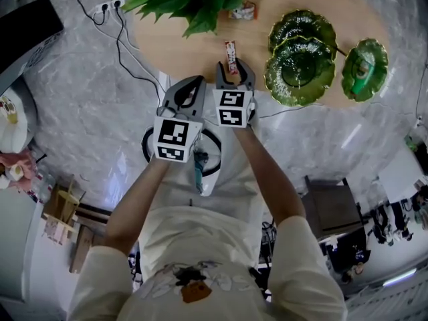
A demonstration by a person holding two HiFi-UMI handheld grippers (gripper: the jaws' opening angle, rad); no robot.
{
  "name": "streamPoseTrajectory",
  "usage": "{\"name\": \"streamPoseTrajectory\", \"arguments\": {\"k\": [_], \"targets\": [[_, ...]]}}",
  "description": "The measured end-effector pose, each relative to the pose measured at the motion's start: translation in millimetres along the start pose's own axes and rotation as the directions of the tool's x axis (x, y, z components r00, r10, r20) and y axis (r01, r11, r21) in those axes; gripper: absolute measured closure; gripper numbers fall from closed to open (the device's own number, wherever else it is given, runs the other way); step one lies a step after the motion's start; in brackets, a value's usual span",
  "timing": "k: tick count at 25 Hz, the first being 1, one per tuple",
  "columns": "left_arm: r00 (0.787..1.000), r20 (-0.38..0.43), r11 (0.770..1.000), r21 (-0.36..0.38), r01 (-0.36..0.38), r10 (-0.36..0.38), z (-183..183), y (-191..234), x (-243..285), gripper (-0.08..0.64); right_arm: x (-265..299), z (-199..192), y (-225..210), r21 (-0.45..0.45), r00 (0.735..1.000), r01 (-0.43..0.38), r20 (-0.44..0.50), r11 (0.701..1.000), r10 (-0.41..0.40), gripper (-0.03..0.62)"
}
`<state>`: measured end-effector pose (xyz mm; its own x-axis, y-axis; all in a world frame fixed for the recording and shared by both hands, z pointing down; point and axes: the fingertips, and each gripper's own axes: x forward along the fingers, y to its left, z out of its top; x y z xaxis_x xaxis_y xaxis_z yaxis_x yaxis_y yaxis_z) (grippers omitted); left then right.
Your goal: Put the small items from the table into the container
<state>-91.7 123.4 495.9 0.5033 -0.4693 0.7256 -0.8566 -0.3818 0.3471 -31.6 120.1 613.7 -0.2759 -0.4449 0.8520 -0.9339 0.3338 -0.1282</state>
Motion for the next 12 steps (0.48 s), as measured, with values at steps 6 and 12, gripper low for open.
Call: {"name": "streamPoseTrajectory", "arguments": {"k": [6, 12], "targets": [[1.0, 0.001, 1.0, 0.011, 0.006, -0.006, 8.8, 5.7, 7.4, 0.552, 9.3, -7.0, -5.2, 0.032, 1.0, 0.01, -0.024, 0.999, -0.009, 0.413], [1.0, -0.013, 1.0, 0.02, 0.021, -0.02, 7.2, 5.0, 14.8, 0.552, 22.4, -18.1, -8.6, 0.048, 0.997, 0.017, -0.073, 0.999, -0.014, 0.407]]}}
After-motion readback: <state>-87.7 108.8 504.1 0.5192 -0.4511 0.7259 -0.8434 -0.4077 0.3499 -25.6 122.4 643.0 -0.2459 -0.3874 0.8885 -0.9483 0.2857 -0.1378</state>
